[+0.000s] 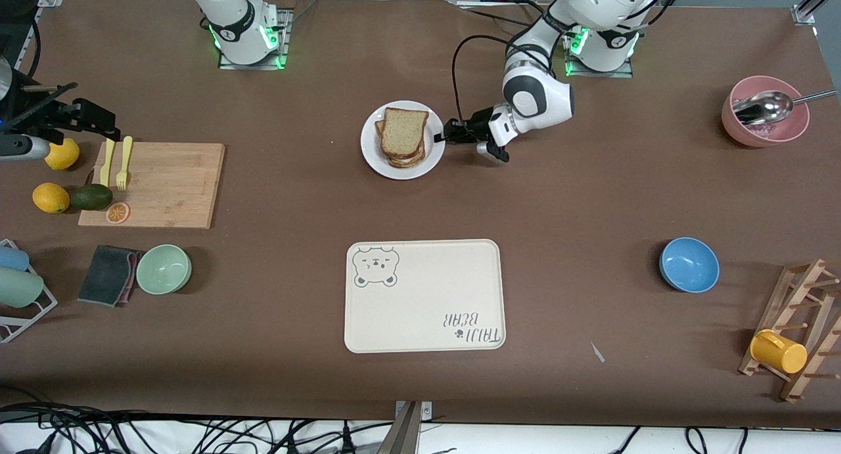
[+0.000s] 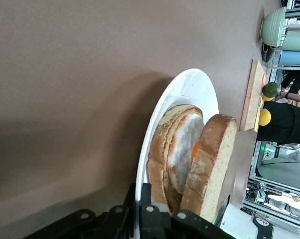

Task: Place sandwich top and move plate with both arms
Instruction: 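Grasp the white plate rim with the left gripper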

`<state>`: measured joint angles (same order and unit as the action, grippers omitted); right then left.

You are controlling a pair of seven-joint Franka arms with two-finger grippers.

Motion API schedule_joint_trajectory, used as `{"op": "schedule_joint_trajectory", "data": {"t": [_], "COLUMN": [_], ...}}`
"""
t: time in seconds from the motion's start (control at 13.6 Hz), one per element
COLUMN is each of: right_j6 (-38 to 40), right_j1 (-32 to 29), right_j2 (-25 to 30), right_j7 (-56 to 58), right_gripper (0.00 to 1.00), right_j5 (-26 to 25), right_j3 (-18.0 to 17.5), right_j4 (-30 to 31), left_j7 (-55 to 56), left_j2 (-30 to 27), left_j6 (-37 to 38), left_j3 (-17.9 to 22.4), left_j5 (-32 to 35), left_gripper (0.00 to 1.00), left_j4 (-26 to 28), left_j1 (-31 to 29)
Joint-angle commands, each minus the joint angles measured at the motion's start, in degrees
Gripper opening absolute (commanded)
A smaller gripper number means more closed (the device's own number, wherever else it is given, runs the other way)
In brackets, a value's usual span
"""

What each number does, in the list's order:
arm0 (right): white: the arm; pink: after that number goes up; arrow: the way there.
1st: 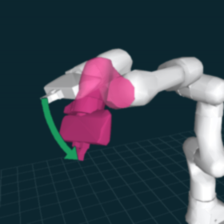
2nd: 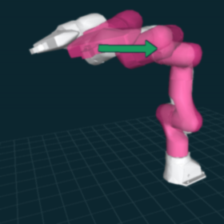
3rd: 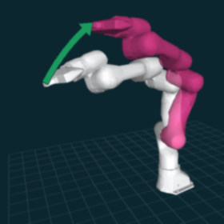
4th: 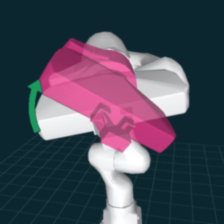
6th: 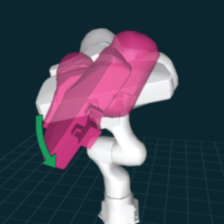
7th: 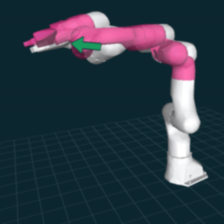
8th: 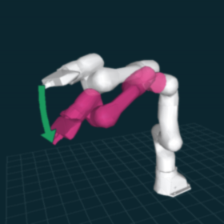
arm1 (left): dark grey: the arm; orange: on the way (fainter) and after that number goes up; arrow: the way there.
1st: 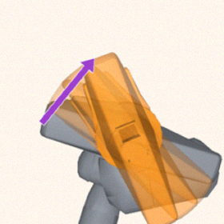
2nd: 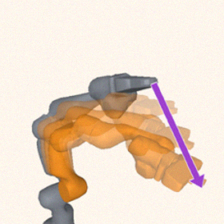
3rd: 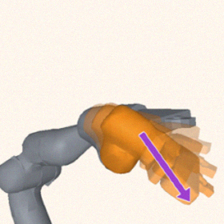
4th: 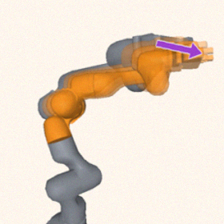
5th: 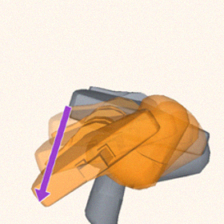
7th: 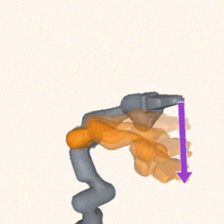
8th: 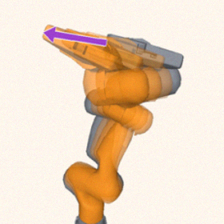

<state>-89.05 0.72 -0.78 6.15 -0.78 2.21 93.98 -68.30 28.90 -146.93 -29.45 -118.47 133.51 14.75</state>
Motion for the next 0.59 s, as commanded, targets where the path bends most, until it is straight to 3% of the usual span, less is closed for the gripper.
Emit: {"op": "schedule_joint_trajectory", "data": {"t": [0.0, 0.52], "right_j6": [1.1, 1.1], "right_j1": [-0.8, -0.8], "right_j2": [-0.1, -0.1], "right_j7": [-0.4, -0.5], "right_gripper": [1.0, 1.0], "right_j5": [0.2, 0.2], "right_j3": [-0.6, -0.6], "right_j4": [-1.1, -1.1], "left_j7": [-1.8, -1.6], "left_j2": [-0.3, -0.5], "left_j6": [-1.0, 1.4], "left_j3": [-0.1, -0.1], "left_j5": [-2.8, -3.3], "left_gripper": [0.0, 0.0], "left_j4": [-1.0, -5.4], "left_j1": [-1.3, -4.9]}}
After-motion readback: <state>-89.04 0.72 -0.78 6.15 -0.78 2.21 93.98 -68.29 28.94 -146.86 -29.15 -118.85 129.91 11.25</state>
